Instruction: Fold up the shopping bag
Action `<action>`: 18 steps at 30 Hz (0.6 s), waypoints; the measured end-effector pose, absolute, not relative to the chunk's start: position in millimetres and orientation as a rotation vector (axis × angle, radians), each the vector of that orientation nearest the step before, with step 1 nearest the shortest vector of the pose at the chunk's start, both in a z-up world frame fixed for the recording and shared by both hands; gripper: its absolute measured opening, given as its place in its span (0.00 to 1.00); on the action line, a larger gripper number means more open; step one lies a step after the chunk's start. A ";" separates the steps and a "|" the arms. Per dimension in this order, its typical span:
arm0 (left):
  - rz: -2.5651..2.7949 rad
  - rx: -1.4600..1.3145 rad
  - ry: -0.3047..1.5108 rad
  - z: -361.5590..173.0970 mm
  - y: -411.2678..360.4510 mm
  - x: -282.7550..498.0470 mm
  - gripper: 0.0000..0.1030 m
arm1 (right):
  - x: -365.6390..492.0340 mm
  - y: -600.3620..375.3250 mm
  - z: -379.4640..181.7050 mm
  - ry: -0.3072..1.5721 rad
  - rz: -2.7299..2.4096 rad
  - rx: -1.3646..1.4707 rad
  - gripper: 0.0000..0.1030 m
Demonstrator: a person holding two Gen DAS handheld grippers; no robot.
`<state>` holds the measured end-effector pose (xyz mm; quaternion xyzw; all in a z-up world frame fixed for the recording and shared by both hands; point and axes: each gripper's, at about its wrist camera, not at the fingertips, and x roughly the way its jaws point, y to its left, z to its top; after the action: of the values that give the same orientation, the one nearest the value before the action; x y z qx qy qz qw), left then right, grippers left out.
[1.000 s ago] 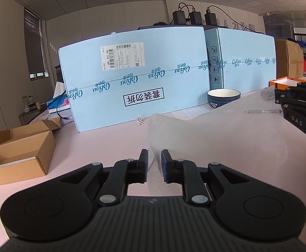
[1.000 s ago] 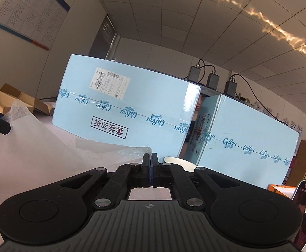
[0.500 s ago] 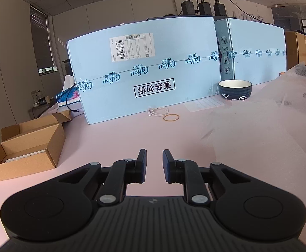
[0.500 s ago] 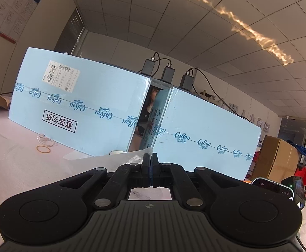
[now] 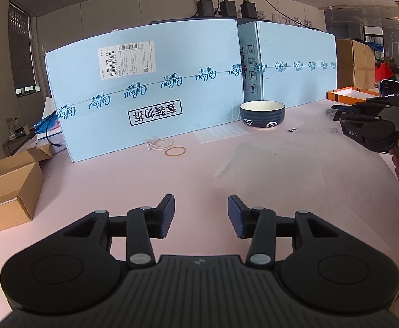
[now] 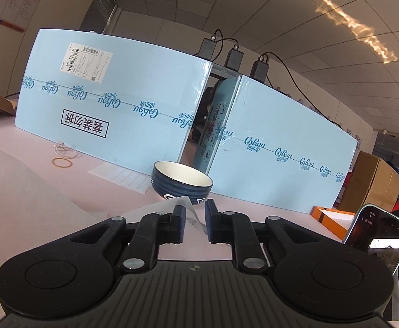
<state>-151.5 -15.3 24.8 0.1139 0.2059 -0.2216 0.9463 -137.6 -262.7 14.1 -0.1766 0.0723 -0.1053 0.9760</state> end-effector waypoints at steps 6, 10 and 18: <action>-0.446 0.254 0.440 19.7 -22.7 -149.6 0.40 | -144.7 -269.2 21.8 0.093 -0.259 -0.363 0.32; -0.432 0.267 0.450 18.0 -23.4 -149.2 0.41 | -145.3 -271.5 32.3 0.034 -0.273 -0.373 0.32; -0.418 0.275 0.451 19.2 -23.8 -149.9 0.41 | -117.1 -287.9 67.9 0.008 -0.283 -0.411 0.37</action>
<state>-149.9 -23.8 19.2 0.1347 0.2210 -0.2050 0.9439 -117.1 -287.9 67.9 -0.2033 0.0042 -0.1403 0.9690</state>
